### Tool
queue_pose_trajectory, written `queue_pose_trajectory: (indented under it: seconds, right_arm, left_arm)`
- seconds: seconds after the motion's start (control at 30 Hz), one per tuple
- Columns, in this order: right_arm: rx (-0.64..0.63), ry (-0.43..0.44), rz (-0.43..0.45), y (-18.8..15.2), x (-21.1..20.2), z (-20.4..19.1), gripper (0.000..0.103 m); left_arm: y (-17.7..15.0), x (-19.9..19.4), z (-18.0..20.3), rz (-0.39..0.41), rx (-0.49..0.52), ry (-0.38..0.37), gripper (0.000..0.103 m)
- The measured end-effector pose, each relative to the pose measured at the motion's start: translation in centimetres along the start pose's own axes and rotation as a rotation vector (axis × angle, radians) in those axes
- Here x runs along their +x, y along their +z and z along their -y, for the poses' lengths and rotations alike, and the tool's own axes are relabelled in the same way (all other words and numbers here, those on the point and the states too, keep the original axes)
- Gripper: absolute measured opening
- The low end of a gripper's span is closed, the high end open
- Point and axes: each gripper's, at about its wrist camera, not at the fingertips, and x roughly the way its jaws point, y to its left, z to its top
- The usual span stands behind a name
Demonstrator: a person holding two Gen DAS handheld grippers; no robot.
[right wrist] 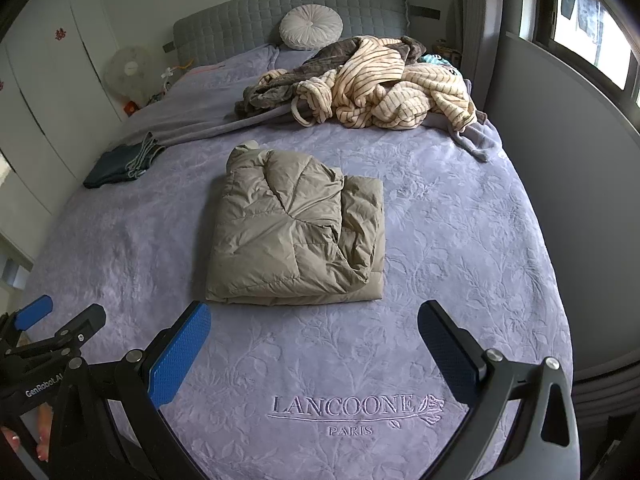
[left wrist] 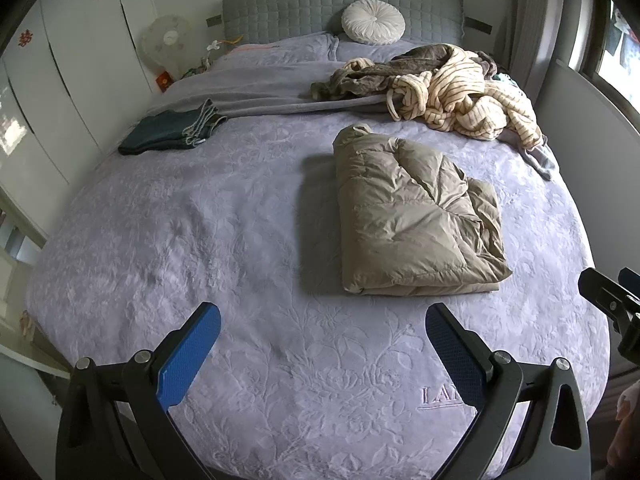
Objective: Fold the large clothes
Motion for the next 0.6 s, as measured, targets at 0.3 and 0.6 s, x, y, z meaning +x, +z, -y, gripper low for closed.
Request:
queue_pose_trajectory:
  seconds: [0.3, 0.6]
  right_arm:
    - [0.002, -0.001, -0.001, 0.00, 0.02, 0.01, 0.103]
    - [0.000, 0.001, -0.001, 0.05, 0.06, 0.05, 0.103]
  left_arm:
    - [0.03, 0.04, 0.02, 0.000, 0.001, -0.001, 0.103]
    - [0.05, 0.06, 0.06, 0.000, 0.001, 0.001, 0.103]
